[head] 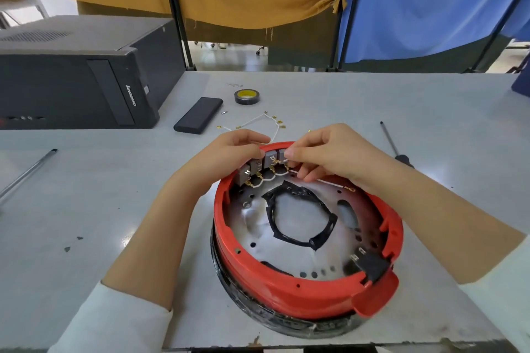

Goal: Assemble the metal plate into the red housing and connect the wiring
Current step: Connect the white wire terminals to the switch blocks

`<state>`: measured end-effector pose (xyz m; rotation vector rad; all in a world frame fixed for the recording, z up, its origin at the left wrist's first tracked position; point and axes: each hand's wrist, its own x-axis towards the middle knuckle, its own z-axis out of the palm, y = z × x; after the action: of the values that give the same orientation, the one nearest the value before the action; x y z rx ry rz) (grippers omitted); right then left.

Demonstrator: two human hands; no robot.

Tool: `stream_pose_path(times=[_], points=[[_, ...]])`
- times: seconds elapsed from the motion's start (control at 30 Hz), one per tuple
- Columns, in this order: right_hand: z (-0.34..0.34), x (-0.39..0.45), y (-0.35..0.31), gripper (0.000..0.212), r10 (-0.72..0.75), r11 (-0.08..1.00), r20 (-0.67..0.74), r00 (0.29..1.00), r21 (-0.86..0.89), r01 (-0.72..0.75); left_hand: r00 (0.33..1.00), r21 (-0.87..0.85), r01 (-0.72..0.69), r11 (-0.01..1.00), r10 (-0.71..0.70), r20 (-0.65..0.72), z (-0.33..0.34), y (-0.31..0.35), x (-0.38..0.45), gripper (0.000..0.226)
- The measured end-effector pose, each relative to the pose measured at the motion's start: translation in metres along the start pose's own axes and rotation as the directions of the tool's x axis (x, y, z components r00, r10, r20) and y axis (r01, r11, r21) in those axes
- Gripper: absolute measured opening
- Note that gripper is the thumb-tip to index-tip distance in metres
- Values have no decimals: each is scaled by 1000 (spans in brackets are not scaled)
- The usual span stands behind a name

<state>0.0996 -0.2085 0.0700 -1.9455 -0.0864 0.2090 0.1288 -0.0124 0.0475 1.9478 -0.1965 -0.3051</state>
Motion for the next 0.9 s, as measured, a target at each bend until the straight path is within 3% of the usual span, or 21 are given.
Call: stream_pose_path(times=[0.1, 0.33, 0.57, 0.9], points=[[-1, -1, 3, 4, 55, 990, -15, 998, 130, -52, 1000, -4, -6, 1000, 6, -10, 1, -1, 1, 20], [9, -8, 15, 22, 41, 994, -23, 999, 100, -39, 999, -18, -25, 1000, 24, -25, 9, -6, 7, 13], [9, -6, 20, 8, 95, 992, 22, 995, 83, -97, 998, 9, -52, 999, 52, -46, 11, -8, 9, 11], [11, 3, 23, 4, 127, 979, 70, 989, 151, -137, 999, 3, -43, 999, 43, -33, 11, -5, 5, 11]])
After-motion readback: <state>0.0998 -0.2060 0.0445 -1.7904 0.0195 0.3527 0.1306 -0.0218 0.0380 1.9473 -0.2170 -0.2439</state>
